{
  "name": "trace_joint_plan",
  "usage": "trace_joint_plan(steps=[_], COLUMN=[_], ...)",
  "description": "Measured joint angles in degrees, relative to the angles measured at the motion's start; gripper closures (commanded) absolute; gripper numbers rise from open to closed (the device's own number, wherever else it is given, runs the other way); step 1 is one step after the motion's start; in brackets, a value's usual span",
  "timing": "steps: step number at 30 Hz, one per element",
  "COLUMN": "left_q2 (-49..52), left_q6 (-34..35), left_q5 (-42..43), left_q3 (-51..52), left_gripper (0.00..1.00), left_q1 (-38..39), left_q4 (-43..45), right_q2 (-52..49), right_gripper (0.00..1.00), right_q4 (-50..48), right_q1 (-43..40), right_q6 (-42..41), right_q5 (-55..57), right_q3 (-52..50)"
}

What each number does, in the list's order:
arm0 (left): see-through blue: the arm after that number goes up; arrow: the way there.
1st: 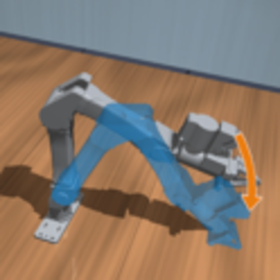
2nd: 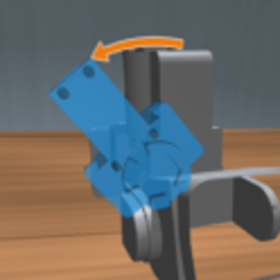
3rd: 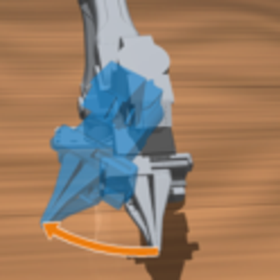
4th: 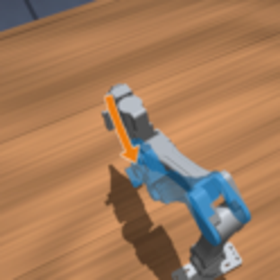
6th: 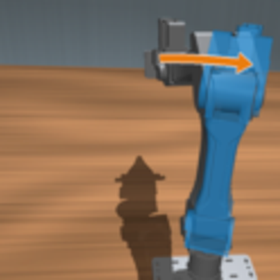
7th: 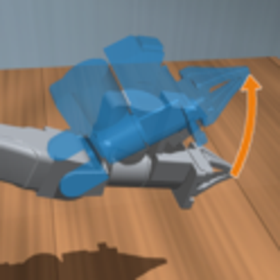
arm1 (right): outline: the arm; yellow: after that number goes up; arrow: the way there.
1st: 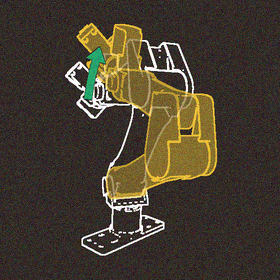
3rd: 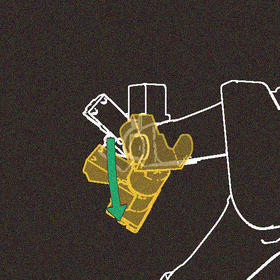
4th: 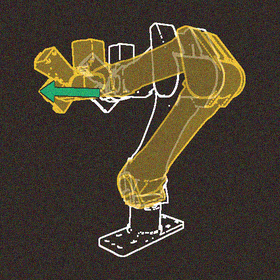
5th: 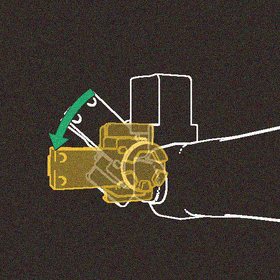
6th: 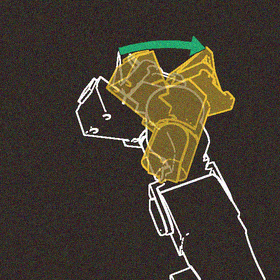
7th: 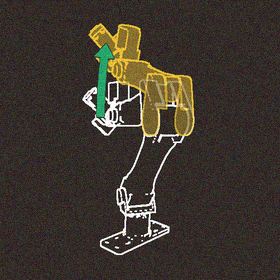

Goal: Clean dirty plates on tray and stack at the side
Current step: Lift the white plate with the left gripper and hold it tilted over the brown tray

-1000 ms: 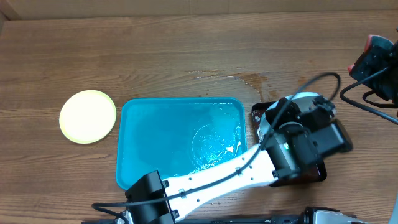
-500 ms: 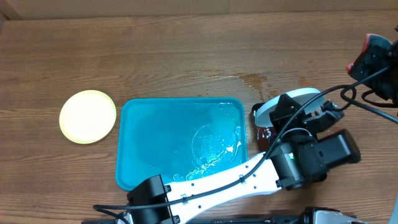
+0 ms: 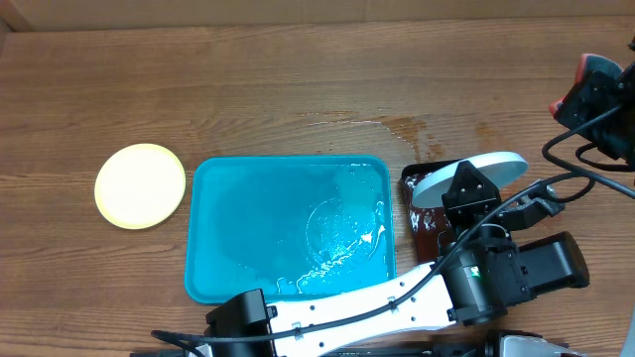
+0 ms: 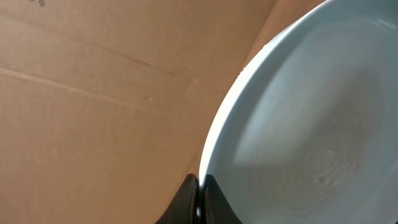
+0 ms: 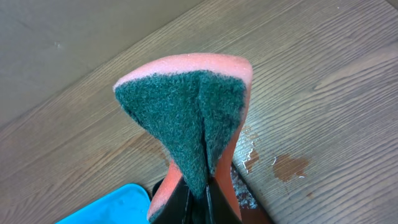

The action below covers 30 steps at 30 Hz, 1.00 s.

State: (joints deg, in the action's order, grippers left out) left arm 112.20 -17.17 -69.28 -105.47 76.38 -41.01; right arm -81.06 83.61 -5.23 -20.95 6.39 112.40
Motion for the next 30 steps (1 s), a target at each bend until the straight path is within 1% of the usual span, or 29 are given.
trace_joint_plan(steps=[12, 16, 22, 30], left_q2=[0.00, 0.00, 0.00, 0.00], left_q6=[0.00, 0.00, 0.00, 0.00], left_q5=[-0.02, 0.00, 0.07, 0.31], left_q3=[0.00, 0.00, 0.00, 0.00], left_gripper=[0.96, 0.96, 0.96, 0.96], left_q1=[0.00, 0.00, 0.00, 0.00], left_q4=[0.00, 0.00, 0.00, -0.02], right_q2=[0.00, 0.00, 0.00, 0.00], right_gripper=[0.96, 0.96, 0.96, 0.96], right_q4=[-0.02, 0.00, 0.52, 0.61], right_q1=[-0.26, -3.13, -9.42, -10.10], right_q6=[-0.52, -1.09, -1.38, -1.51], right_q5=[1.27, 1.44, -1.16, -2.97], right_q3=[0.00, 0.00, 0.00, 0.00])
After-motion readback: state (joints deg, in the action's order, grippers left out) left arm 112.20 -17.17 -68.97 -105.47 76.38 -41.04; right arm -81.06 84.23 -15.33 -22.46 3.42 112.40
